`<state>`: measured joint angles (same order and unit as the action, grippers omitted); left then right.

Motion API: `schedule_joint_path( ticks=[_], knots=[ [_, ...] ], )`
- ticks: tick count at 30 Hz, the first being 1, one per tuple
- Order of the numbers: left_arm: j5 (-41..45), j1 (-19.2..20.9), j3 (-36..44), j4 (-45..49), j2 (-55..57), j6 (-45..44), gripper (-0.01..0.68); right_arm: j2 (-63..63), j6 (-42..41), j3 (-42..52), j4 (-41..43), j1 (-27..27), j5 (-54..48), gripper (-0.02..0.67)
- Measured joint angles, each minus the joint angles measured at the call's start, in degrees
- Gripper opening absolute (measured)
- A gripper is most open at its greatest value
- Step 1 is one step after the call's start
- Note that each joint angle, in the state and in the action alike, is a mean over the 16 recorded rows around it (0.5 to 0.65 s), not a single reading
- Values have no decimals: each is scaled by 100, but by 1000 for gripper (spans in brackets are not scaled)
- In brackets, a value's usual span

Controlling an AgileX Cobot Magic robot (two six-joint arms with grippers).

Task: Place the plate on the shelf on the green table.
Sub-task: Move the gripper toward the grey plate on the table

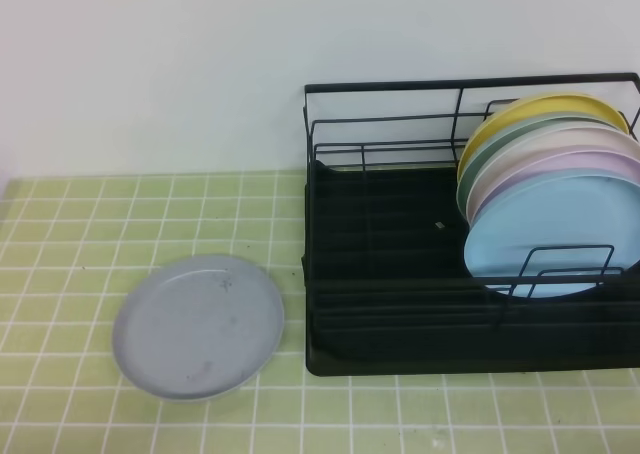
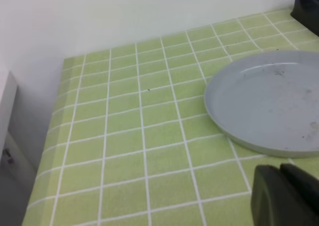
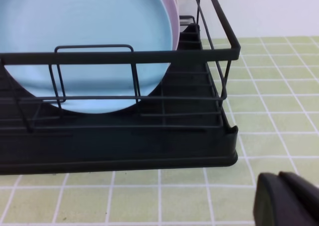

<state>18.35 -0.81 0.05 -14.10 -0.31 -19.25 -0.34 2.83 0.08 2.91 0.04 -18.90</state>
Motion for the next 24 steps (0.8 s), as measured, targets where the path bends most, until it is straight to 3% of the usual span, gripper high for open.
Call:
schedule_joint_path(
  ticks=[24],
  knots=[
    [0, 0, 0, 2, 0, -150, -2, 0, 0, 0, 0, 0, 0, -3]
  ],
)
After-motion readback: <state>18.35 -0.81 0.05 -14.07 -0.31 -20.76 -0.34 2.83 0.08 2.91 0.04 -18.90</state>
